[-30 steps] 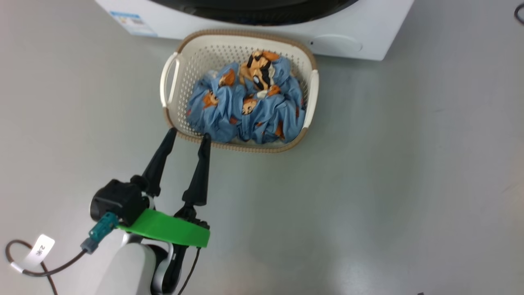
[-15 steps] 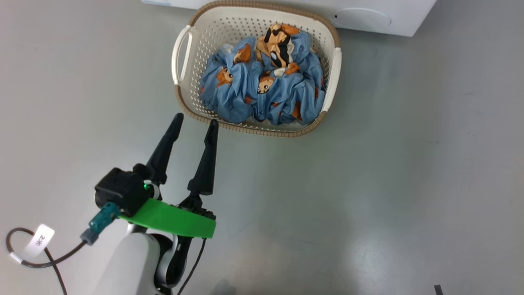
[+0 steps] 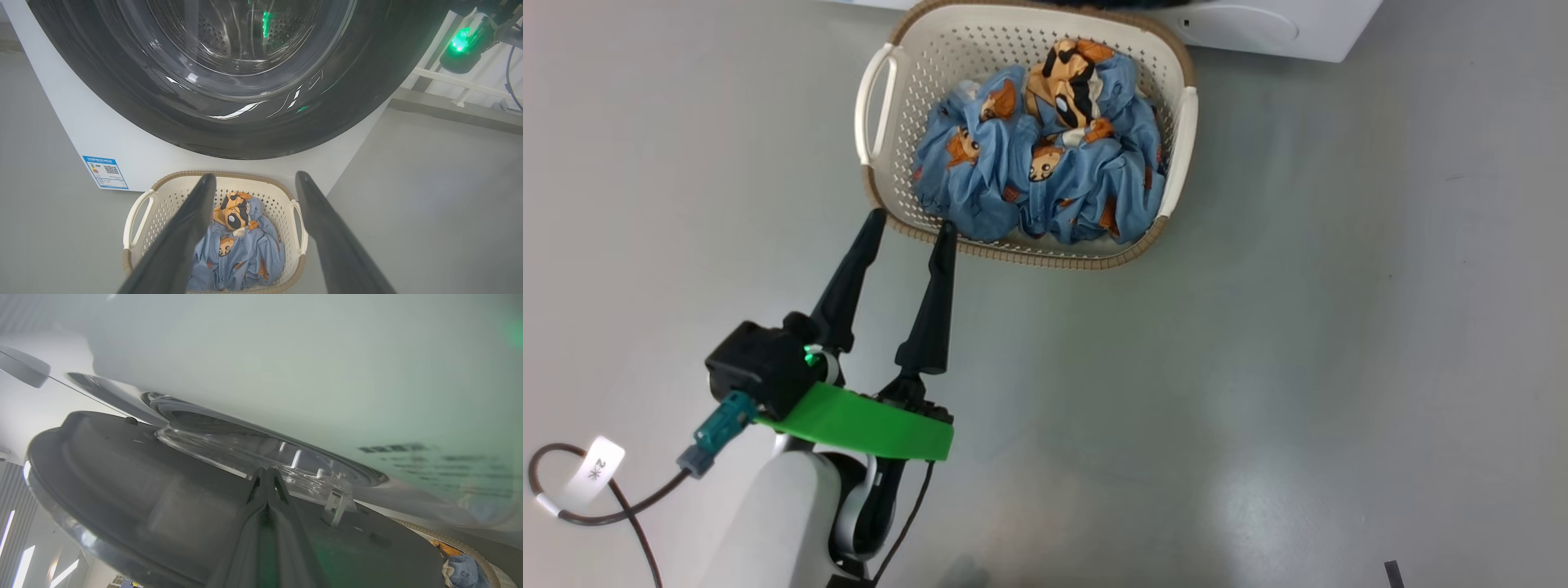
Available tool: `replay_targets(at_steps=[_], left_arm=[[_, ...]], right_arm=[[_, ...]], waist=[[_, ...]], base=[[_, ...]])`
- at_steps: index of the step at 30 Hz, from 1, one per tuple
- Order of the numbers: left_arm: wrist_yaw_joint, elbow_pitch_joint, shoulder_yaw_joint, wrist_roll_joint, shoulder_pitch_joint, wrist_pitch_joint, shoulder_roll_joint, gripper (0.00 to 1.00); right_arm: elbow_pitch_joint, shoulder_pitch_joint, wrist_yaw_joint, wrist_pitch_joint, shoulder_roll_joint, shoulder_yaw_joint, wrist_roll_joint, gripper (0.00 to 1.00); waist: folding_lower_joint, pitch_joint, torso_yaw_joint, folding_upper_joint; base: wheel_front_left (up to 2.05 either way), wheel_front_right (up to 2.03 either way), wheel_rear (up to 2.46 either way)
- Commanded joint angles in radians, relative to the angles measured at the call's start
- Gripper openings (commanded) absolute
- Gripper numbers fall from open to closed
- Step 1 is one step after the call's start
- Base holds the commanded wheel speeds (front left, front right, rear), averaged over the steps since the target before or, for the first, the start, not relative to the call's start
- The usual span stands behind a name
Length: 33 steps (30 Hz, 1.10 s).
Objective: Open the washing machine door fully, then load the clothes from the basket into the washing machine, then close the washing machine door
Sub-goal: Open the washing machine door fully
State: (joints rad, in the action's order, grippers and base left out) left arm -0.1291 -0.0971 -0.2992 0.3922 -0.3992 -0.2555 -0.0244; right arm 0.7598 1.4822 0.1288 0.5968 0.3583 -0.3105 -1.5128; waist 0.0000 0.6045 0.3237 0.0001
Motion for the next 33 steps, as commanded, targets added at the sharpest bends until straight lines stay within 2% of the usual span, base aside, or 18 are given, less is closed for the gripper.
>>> replay_targets(at_steps=[1,12,33], left_arm=[[-0.002,0.017,0.039,-0.009,-0.007,-0.006,-0.026,1.00],[-0.002,-0.001,0.044,-0.011,-0.005,-0.006,-0.026,1.00],[-0.002,-0.025,0.086,-0.061,0.101,-0.006,-0.026,1.00]], right_arm=[[-0.046,-0.030,0.002,0.020,-0.046,-0.019,0.004,0.00],[-0.142,-0.143,0.002,0.040,-0.043,-0.065,-0.006,0.00],[-0.307,-0.402,0.002,0.075,-0.079,-0.144,-0.052,0.00]], waist=[[0.0000,-0.008,-0.008,-0.0001],[0.0000,-0.048,-0.029,-0.0001],[0.0000,-0.210,-0.047,-0.0001]], base=[[0.00,0.00,0.00],[0.00,0.00,0.00],[0.00,0.00,0.00]])
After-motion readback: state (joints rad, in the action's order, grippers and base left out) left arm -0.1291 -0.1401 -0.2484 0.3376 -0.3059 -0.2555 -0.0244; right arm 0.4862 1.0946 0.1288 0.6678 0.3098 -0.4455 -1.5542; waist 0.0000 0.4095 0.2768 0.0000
